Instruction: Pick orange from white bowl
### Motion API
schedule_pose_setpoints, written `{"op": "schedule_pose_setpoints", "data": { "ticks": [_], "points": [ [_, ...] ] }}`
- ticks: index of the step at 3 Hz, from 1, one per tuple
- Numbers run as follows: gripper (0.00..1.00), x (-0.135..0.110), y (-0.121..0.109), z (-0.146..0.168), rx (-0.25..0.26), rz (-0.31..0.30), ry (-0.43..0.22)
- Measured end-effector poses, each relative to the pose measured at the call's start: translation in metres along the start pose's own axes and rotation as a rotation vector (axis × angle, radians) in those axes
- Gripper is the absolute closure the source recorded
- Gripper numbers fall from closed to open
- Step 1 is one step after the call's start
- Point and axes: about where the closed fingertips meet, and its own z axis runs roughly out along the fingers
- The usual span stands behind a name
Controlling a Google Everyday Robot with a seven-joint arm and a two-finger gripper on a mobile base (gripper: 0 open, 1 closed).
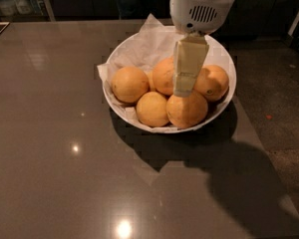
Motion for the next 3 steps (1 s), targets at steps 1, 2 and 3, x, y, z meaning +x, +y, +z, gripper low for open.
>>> {"op": "schedule_pose_setpoints", "data": {
  "ticks": [1,2,3],
  "points": [
    [0.15,-0.003,-0.005,0.007,-0.017,0.010,-0.002],
    [0.20,-0.003,-0.009,0.016,-0.039,0.022,-0.003],
    [0.23,-0.006,-0.011,0.024,-0.063,0.019,-0.006]
  ]
}}
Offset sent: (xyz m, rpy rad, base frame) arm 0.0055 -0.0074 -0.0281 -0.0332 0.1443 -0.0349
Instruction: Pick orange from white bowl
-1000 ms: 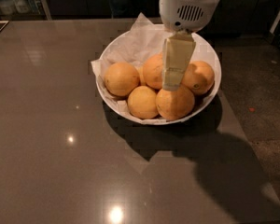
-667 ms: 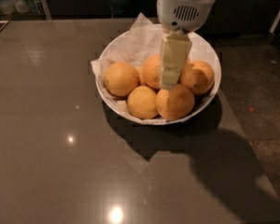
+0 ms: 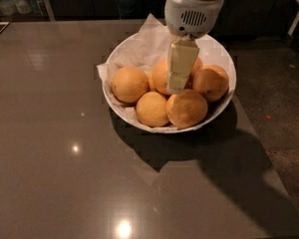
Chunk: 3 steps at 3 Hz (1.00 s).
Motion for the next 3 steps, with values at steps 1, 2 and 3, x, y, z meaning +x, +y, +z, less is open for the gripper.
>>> {"op": "schedule_pose_setpoints", "data": {
  "ticks": [1,2,3],
  "points": [
    [0.24,-0.002,-0.003,0.007,-0.019,0.001,-0.003],
    [0.25,-0.004,-0.007,0.013,-0.035,0.004,-0.006],
    [0.29,-0.004,-0.010,0.018,-0.054,0.011,-0.011]
  ]
}}
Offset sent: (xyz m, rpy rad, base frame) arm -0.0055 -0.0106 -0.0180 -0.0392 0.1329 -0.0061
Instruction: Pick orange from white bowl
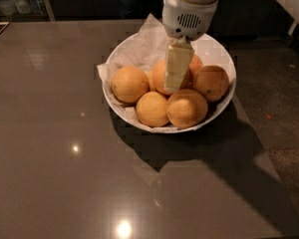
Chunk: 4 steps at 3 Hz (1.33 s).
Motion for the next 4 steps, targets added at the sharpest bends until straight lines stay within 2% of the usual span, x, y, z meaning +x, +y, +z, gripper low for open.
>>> {"op": "schedule_pose_setpoints", "data": {
  "ticks": [3,4],
  "points": [
    [0.30,-0.003,-0.007,0.015,-0.045,0.004,-0.003],
    [0.48,0.002,-0.007,0.023,-0.063,0.015,-0.001]
  ]
}}
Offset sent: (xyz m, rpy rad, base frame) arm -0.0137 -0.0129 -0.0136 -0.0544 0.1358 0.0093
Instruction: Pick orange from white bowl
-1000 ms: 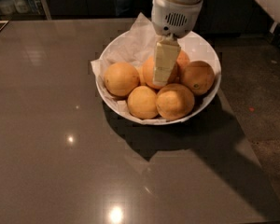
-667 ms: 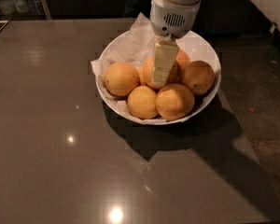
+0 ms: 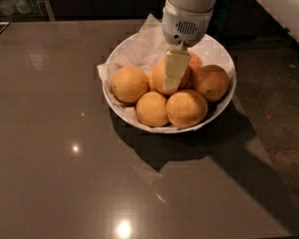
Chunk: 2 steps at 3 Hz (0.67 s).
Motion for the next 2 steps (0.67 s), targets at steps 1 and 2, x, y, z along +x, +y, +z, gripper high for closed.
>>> {"op": "schedule_pose_setpoints", "data": {
  "ticks": [1,2],
  "points": [
    [0.73,0.0000,0.0000,0.0000,0.000,0.000,0.000],
    [0.95,0.0000,0.0000,0.0000,0.000,0.000,0.000]
  ]
}}
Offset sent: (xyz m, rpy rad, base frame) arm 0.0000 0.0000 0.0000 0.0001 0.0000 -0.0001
